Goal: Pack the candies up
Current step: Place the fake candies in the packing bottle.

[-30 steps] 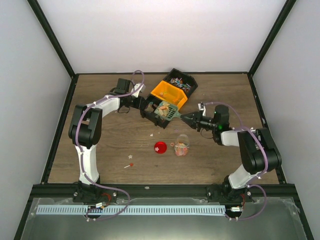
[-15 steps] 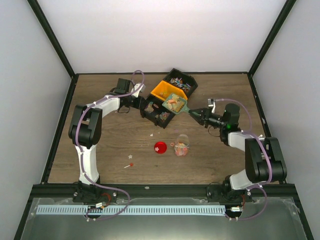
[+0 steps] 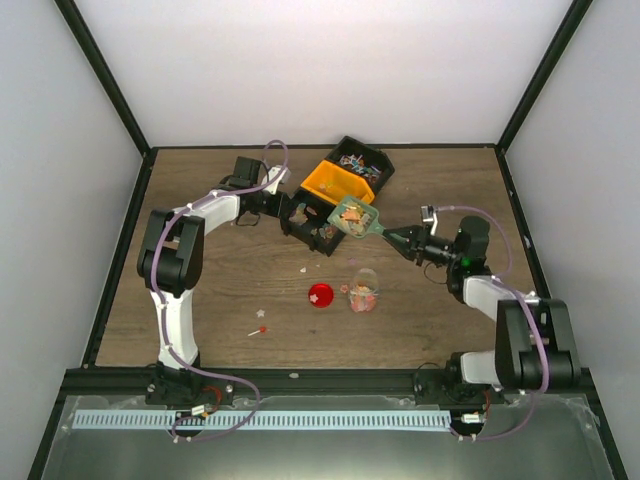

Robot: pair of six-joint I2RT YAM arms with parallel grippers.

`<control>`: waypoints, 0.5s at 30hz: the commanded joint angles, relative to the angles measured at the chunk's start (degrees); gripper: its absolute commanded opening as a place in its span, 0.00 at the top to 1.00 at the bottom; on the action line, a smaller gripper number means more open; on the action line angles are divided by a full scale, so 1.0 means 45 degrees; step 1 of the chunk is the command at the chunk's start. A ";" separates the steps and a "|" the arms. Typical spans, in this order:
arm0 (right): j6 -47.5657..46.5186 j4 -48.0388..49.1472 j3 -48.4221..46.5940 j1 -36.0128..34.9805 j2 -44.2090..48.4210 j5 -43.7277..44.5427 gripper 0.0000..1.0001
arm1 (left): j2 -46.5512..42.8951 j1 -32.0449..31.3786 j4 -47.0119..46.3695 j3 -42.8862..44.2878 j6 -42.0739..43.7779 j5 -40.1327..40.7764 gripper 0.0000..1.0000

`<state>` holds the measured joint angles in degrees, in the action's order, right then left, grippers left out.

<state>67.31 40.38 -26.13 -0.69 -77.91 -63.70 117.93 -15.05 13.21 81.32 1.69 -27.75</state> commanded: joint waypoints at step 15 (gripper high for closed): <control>-0.3349 -0.9775 0.0683 0.2691 0.7445 -0.1136 0.99 | 0.0124 0.0024 -0.0492 -0.0042 -0.0787 0.0286 0.96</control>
<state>54.13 6.07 -24.32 10.76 -50.48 -67.94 117.93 -15.05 12.71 81.30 0.01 -27.29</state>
